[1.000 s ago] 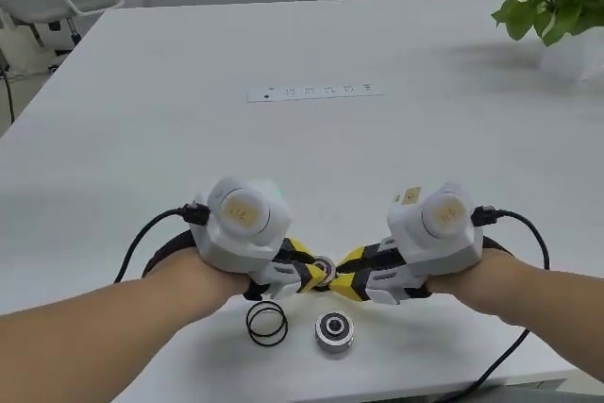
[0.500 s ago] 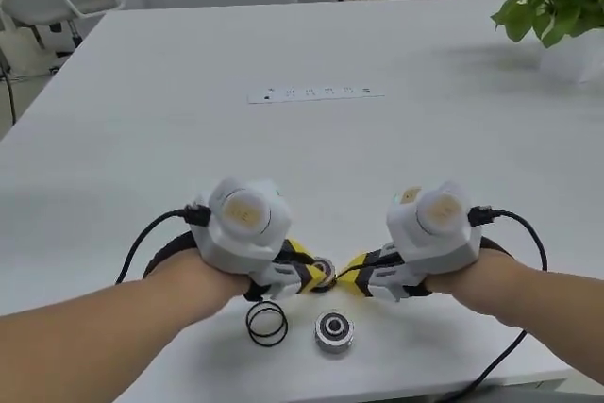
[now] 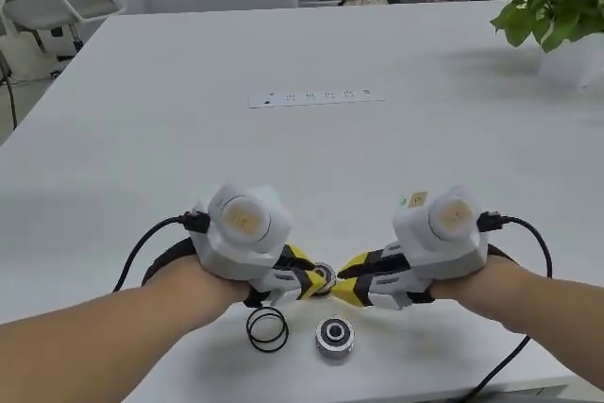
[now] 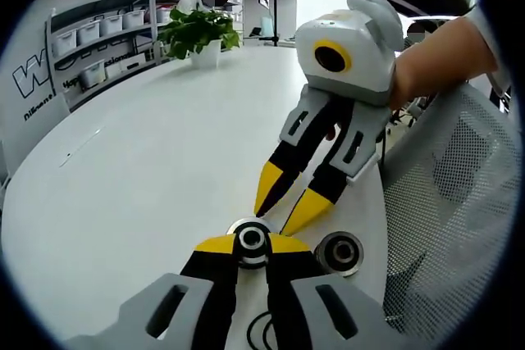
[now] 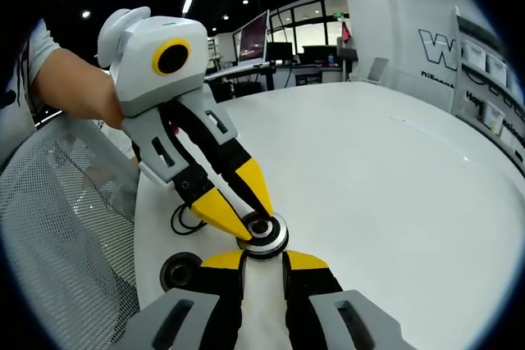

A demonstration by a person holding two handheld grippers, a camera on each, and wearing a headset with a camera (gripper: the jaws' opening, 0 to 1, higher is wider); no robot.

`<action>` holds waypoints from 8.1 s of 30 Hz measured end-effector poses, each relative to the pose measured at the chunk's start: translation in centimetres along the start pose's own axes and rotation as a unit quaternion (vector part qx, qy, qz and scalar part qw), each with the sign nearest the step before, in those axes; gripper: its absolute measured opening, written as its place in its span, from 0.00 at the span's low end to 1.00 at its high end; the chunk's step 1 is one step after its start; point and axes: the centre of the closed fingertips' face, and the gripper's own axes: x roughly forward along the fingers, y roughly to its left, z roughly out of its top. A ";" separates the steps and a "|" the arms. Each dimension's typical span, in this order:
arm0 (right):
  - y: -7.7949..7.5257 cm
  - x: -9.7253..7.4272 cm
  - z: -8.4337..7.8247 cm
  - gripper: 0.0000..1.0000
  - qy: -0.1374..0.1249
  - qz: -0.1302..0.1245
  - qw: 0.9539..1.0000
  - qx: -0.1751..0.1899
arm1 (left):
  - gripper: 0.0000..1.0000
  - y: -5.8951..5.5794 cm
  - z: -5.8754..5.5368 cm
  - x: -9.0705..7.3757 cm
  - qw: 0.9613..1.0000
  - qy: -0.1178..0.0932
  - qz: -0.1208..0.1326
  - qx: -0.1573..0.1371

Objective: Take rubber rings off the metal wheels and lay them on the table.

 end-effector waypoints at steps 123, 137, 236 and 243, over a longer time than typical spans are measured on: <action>-0.5 -0.1 1.2 0.00 -0.047 0.005 0.985 0.167 | 0.07 0.1 0.1 0.2 1.000 -0.013 0.014 -0.008; -0.4 -0.1 1.4 0.00 -0.052 0.010 0.985 0.166 | 0.07 0.1 0.1 0.2 1.000 -0.014 0.013 -0.009; 4.0 0.4 4.9 0.00 -0.082 0.104 0.974 0.183 | 0.57 -1.0 -0.3 -14.5 0.993 -0.104 0.027 -0.039; 4.8 1.2 5.2 0.00 -0.070 0.117 0.973 0.184 | 0.61 -0.7 -0.5 -15.3 0.992 -0.107 0.037 -0.047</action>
